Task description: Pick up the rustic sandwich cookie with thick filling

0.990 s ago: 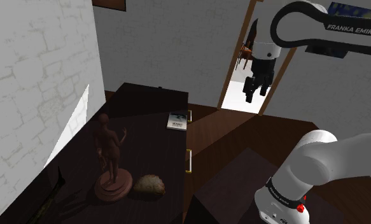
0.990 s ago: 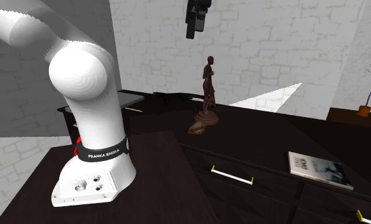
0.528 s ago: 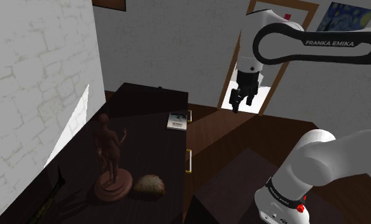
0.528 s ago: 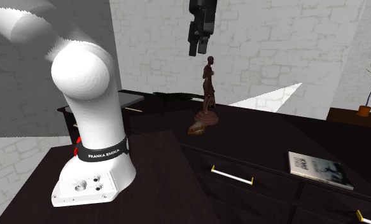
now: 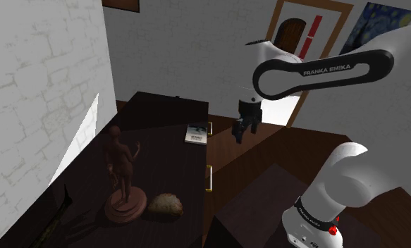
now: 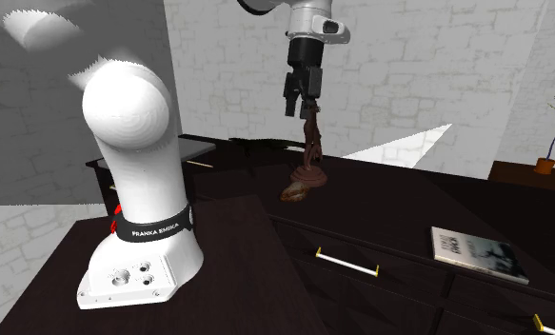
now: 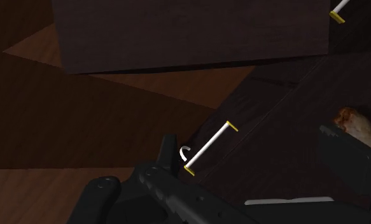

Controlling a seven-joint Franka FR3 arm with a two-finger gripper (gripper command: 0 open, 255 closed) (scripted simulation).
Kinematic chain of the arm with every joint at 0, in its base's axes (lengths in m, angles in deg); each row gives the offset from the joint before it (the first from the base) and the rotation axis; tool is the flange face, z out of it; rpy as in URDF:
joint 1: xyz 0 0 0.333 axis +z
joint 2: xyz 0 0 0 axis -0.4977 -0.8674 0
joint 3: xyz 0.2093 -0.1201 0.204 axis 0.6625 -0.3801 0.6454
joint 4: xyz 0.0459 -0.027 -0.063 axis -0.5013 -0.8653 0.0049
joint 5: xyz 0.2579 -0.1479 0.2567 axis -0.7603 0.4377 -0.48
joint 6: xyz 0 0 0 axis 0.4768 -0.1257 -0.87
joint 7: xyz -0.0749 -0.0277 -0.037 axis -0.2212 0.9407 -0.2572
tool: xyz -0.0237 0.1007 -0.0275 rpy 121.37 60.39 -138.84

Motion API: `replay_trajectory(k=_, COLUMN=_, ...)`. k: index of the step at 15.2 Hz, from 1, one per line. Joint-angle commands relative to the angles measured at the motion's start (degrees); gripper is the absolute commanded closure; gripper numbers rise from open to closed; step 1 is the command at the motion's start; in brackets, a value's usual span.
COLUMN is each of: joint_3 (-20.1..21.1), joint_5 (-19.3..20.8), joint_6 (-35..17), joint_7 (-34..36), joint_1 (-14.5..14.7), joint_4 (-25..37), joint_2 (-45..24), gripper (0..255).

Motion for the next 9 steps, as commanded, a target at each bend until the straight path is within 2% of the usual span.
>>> replay_trajectory(k=1, joint_3=1.1, joint_5=-0.6, joint_6=-3.8, joint_7=0.5, joint_1=0.7, joint_4=-0.1, joint_2=-3.6, gripper=0)
replay_trajectory(k=9, joint_3=5.9, joint_5=-1.6, joint_6=-17.6, joint_7=3.6, joint_1=3.2, joint_4=1.3, joint_2=-19.3, gripper=0)
